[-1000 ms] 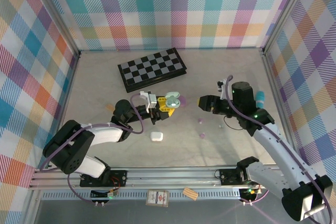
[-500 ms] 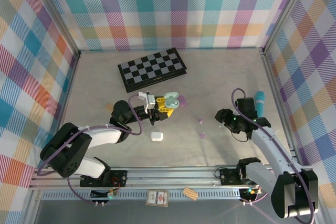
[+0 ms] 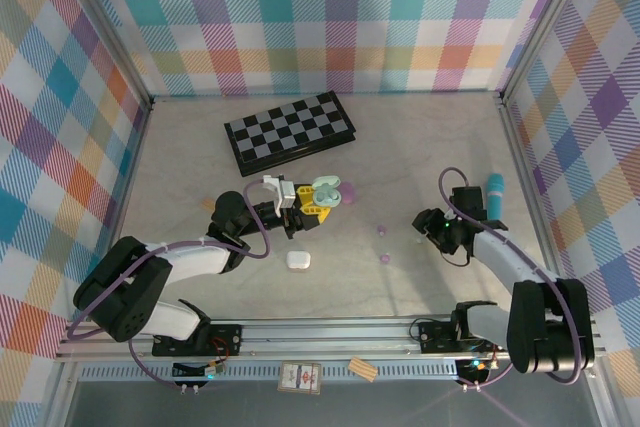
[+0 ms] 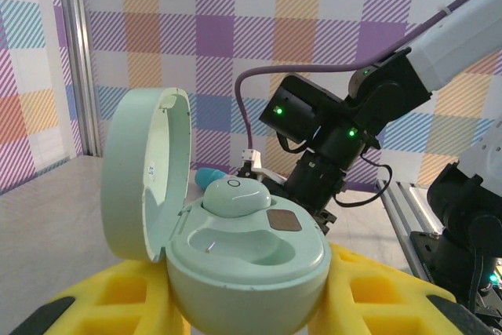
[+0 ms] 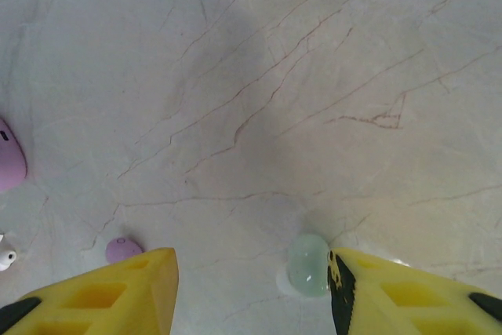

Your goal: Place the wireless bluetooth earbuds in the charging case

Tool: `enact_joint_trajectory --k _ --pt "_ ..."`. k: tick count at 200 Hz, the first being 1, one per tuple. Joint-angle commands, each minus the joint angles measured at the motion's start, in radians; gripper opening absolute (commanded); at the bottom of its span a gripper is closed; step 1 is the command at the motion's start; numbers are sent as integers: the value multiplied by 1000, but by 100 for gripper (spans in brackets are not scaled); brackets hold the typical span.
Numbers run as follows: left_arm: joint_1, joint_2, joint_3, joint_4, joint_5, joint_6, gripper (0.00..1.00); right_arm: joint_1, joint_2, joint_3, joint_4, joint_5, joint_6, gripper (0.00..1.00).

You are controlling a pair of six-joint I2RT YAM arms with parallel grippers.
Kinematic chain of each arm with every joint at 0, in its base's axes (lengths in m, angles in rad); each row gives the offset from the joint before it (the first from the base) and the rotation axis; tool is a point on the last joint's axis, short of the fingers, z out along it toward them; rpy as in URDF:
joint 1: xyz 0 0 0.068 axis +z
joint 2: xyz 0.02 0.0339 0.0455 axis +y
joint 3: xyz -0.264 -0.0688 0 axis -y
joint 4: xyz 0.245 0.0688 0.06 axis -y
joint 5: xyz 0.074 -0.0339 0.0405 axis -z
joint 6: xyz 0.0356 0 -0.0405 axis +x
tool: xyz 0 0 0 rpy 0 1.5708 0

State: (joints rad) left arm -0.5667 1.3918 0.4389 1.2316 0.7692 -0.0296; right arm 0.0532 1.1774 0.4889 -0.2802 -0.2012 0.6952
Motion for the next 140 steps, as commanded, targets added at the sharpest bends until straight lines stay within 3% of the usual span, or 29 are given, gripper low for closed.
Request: enact_joint_trajectory --k 1,65,140 --pt "5 -13 10 20 23 19 32 -9 20 -10 47 6 -17 54" --pt "4 -10 7 23 24 20 32 -10 94 -29 106 -69 -28 52" --pt "2 -4 6 27 24 17 32 -10 60 -42 83 -103 -34 37"
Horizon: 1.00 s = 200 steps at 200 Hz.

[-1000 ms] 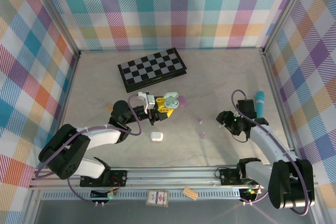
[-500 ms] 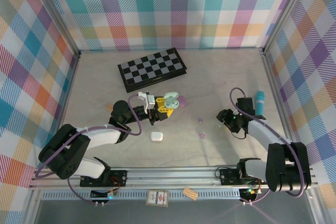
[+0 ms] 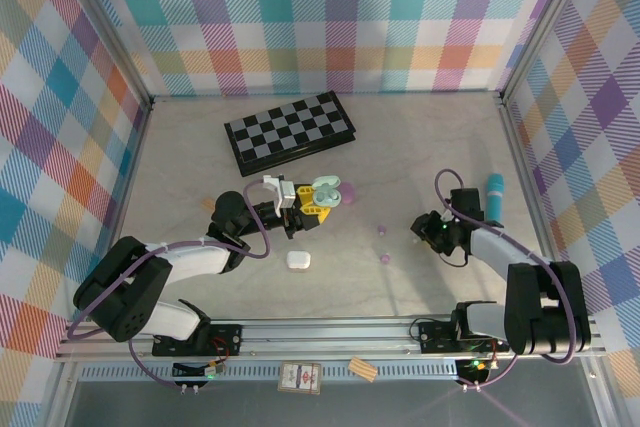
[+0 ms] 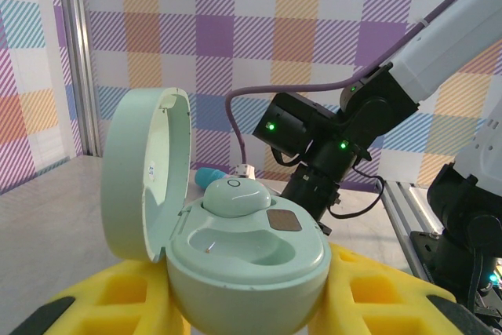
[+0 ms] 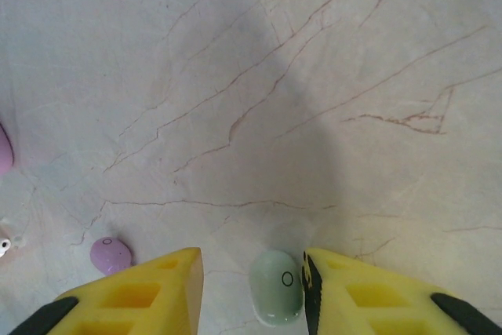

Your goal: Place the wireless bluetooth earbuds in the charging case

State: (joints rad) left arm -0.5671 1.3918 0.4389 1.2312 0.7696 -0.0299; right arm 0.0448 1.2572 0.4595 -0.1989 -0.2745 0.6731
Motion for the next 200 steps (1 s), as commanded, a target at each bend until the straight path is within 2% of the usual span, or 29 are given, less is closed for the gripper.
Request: enact_joint_trajectory --k 1,77,200 --pt "3 -3 6 27 23 18 32 -3 -19 -13 1 -30 -12 37" --pt "1 4 2 44 23 12 32 -2 17 -14 25 -70 -31 24" --pt "1 2 -6 48 20 13 32 -2 88 -8 72 -83 -28 19"
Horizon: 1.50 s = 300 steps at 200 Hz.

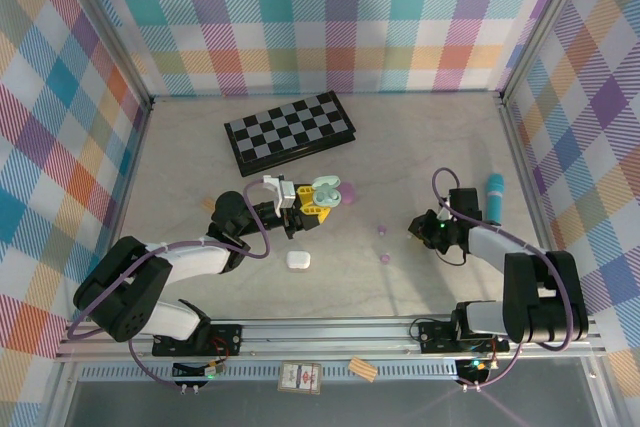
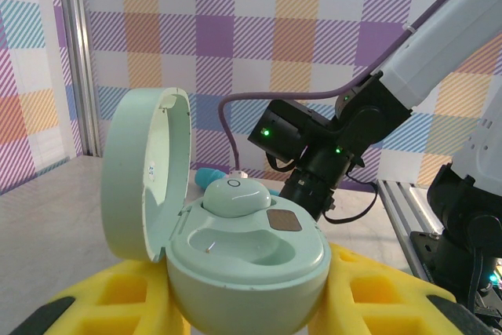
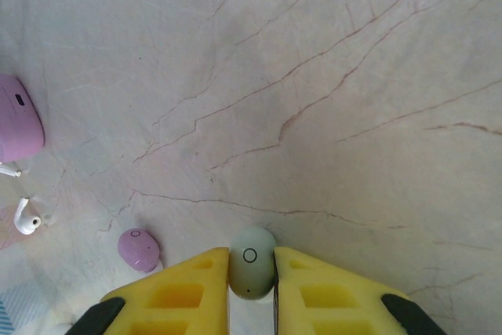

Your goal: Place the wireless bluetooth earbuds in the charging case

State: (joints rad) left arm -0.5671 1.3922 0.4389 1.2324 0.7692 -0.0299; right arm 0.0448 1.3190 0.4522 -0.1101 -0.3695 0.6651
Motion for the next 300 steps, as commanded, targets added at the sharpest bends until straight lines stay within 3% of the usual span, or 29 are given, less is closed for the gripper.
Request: enact_joint_trajectory --k 1,109,181,210,240,300 --pt "1 2 -5 47 20 13 32 -3 26 0 -17 12 -20 19" --pt "1 10 -4 59 22 10 32 -1 52 36 -98 34 -52 27" --pt "1 16 -1 66 24 8 32 0 62 49 -109 36 -46 19" --pt "1 18 2 66 23 8 32 0 65 52 -118 35 -46 29" --pt "1 22 5 66 27 6 32 0 71 62 -133 34 -52 32" --pt "2 22 3 69 26 7 32 4 46 59 -149 69 -8 25"
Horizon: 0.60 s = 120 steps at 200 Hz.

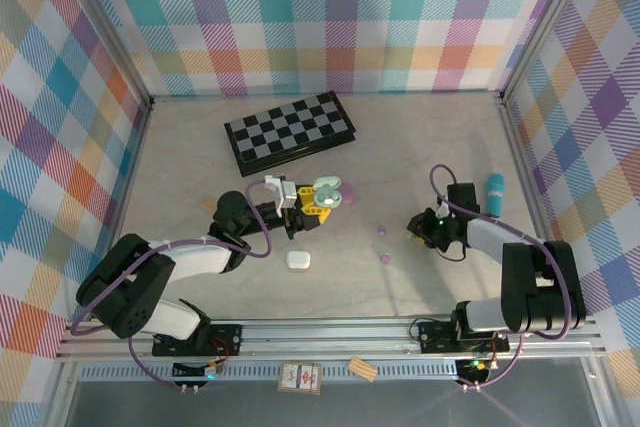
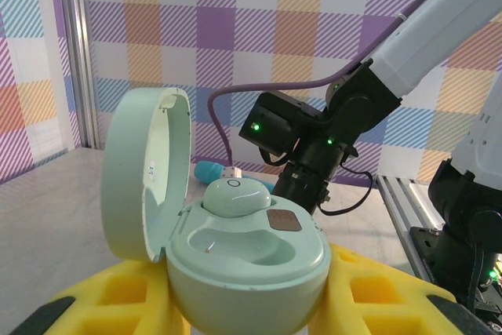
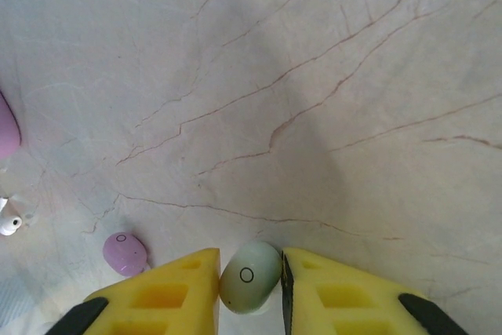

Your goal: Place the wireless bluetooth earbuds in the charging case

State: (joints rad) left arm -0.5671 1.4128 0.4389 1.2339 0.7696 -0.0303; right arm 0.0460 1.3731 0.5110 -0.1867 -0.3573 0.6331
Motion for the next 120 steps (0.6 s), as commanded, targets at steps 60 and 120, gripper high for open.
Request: enact_joint_trajectory --k 60,120 --pt "1 3 -4 79 25 6 32 5 -59 6 -123 94 2 25" --pt "1 -18 -11 63 20 7 32 5 -22 13 -110 84 5 29"
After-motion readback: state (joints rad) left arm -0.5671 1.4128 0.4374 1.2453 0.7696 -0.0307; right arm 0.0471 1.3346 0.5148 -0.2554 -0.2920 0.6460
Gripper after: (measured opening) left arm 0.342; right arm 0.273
